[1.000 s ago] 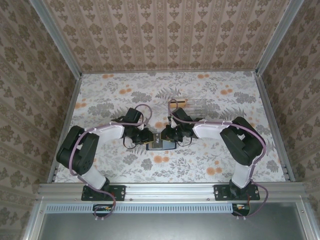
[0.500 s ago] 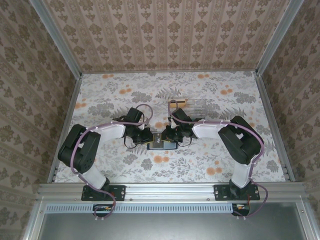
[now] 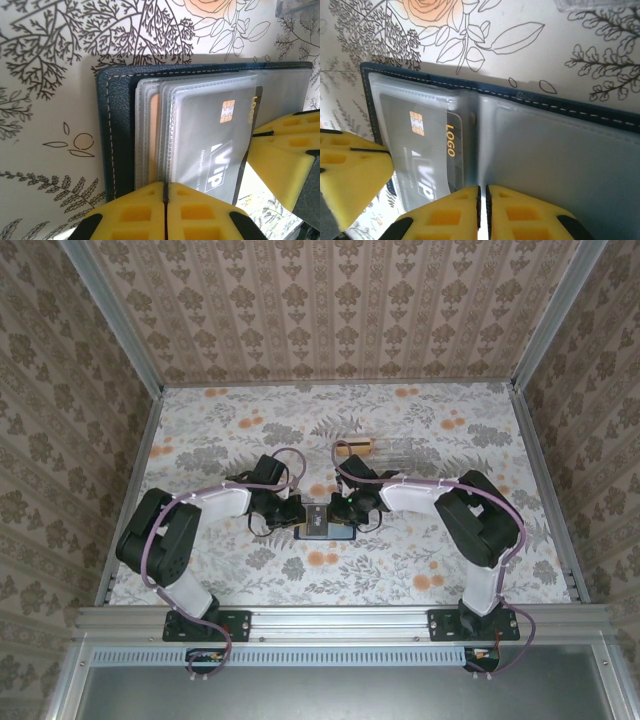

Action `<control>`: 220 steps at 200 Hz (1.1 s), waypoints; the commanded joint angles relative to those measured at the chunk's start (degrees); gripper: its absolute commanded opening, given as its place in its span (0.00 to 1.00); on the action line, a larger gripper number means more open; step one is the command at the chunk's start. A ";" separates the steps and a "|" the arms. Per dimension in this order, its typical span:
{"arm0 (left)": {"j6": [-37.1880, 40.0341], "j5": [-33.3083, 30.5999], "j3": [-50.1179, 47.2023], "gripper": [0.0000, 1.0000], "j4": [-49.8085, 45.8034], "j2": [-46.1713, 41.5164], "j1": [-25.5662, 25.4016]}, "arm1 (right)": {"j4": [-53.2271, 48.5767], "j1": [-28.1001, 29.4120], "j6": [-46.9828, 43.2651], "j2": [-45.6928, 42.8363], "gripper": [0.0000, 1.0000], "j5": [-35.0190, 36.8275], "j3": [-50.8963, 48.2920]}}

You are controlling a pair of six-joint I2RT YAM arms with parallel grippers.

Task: Take the credit cards out of the card holder

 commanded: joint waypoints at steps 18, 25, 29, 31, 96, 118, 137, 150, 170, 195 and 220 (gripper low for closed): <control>0.73 -2.73 0.07 0.07 -3.16 2.00 -0.33 | -5.32 0.74 -2.05 0.25 0.17 2.77 1.44; 0.79 -2.77 0.00 0.07 -3.13 1.89 -0.33 | -4.64 0.73 -1.66 -0.31 0.19 2.36 1.20; 0.80 -2.70 0.00 0.07 -3.09 1.88 -0.33 | -4.25 0.74 -1.42 -0.63 0.19 2.23 1.03; 0.84 -2.74 0.06 0.06 -3.10 1.92 -0.33 | -4.06 0.74 -1.29 -0.69 0.20 2.15 0.94; 0.87 -2.35 -0.13 0.05 -2.82 1.95 -0.33 | 1.45 -0.03 2.58 -2.34 0.22 -1.27 -0.60; 0.84 -2.27 -0.12 0.05 -2.69 1.92 -0.41 | 3.39 -0.05 3.20 -1.78 0.22 -2.89 -0.79; 0.69 -2.17 -0.26 0.05 -2.68 1.87 -0.41 | 4.08 -0.05 3.37 -1.46 0.22 -3.40 -0.46; 0.70 -2.17 -0.31 0.05 -2.64 1.87 -0.37 | 3.25 -0.05 3.16 -0.95 0.21 -3.25 0.19; 0.70 -2.08 -0.30 0.05 -2.54 1.87 -0.39 | 1.06 0.04 2.21 0.34 0.21 -2.69 1.27; 0.66 -2.17 -0.38 0.05 -2.56 1.86 -0.42 | -2.16 0.12 1.02 1.06 0.18 -0.88 1.67; 0.61 -2.26 -0.36 0.04 -2.53 1.78 -0.42 | -4.83 0.21 -0.14 1.43 0.15 1.13 1.85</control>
